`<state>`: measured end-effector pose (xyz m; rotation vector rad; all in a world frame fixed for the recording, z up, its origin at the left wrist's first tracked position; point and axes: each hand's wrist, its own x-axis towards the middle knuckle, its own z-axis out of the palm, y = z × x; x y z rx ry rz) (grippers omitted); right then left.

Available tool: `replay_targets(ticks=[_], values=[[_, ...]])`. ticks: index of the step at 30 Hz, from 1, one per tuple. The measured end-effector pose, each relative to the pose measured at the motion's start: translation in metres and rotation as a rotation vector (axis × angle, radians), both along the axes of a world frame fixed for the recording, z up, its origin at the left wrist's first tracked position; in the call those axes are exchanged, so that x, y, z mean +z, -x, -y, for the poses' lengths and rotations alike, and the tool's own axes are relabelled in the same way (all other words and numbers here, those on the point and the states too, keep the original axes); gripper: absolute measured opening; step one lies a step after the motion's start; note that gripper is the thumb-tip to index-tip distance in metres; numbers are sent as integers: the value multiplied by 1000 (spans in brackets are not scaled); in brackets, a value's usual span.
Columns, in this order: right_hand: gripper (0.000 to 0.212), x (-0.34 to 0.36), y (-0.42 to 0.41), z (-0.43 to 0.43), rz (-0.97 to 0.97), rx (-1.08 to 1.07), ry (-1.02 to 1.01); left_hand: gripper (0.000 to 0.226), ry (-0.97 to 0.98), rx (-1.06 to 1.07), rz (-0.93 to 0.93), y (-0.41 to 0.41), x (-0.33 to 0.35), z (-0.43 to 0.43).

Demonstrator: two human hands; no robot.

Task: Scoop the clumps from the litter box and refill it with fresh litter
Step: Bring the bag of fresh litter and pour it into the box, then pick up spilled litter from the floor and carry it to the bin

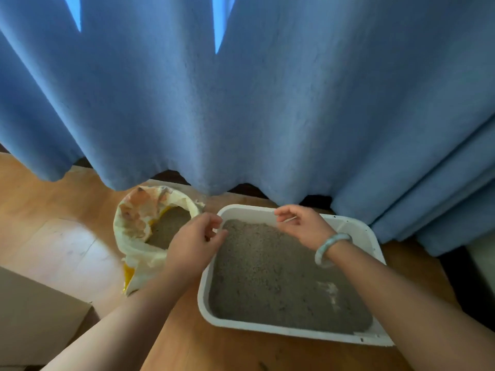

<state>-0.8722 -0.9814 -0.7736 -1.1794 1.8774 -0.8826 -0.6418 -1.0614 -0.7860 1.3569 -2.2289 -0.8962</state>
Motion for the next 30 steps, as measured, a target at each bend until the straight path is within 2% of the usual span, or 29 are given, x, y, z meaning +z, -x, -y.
replay_targets(ticks=[8,16,19,24,30], values=[[27,-4,26,-64,-76,-57,-100,26,22,-150,94,63,0,-32],[32,-19,40,-108,-90,-104,-176,15,-41,-141,61,86,-41,-70],[34,-23,41,-120,-113,-126,-191,23,-52,-114,66,102,-52,-85],[36,-35,36,-132,-242,-181,-229,22,10,-213,77,115,-63,-105],[42,-37,15,-142,-525,-99,-341,29,199,-323,189,93,-80,-105]])
